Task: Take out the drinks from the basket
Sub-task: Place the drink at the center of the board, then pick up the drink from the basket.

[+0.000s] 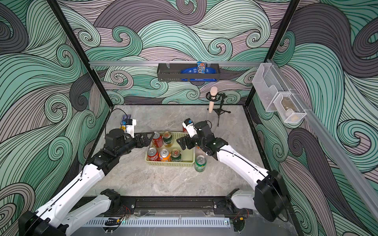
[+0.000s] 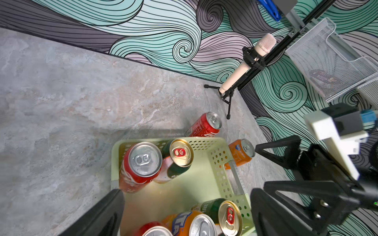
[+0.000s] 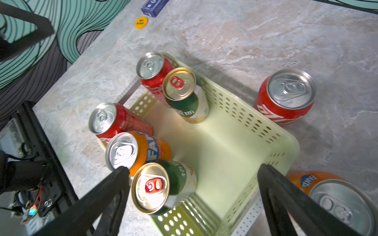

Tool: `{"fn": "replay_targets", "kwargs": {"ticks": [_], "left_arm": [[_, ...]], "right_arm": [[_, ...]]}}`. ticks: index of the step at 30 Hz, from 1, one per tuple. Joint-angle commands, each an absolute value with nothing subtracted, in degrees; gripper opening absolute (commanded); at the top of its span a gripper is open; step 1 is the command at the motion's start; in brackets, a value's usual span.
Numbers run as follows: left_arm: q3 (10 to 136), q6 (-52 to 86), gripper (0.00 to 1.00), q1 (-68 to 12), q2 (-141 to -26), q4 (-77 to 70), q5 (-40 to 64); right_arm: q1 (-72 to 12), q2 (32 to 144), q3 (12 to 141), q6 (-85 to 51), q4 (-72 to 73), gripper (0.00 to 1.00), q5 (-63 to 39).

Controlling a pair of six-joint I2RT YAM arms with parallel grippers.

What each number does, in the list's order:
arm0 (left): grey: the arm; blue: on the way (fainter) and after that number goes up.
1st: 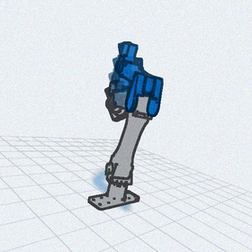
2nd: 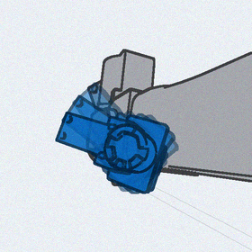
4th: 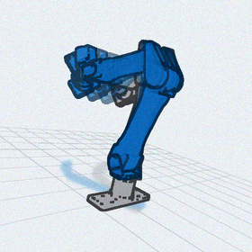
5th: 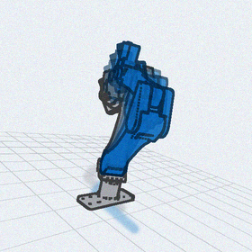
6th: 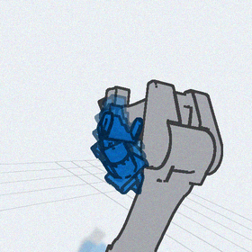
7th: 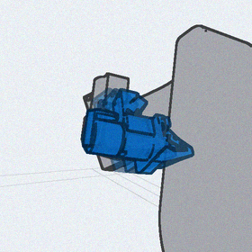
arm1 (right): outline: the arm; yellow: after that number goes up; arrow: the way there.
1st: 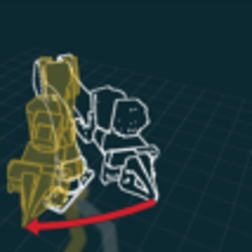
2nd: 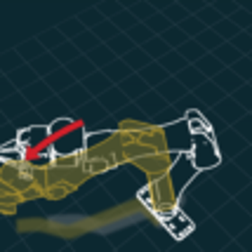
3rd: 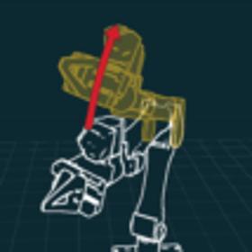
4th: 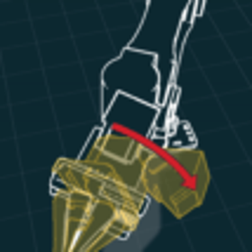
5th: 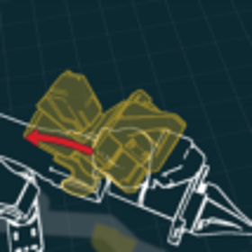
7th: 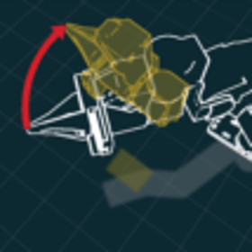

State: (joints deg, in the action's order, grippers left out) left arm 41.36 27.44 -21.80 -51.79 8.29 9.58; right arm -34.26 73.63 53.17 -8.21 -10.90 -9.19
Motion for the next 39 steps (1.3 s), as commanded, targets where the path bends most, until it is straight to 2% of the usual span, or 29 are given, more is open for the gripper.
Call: {"fn": "replay_targets", "kwargs": {"ticks": [1, 13, 17, 39], "left_arm": [[40.6, 28.9, 0.99, -21.4, -50.4, 13.2, 8.5], [44.5, 25.8, 0.99, -21.4, -49.9, 24.2, 4.7], [41.2, 25.8, 0.99, -21.4, -48.2, 22.5, 3.2], [40.7, 25.8, 0.99, -21.1, -51.1, 20.3, 4.8]], "right_arm": [[-35.6, 71.0, 51.0, -8.0, -8.9, 0.96, -11.9], [-39.6, 68.3, 45.6, -9.8, -8.9, 0.96, -11.4], [-40.7, 70.4, 46.1, -10.5, -9.0, 0.95, -11.6], [-45.4, 76.1, 47.1, -9.6, -10.2, 0.95, -4.8]]}}
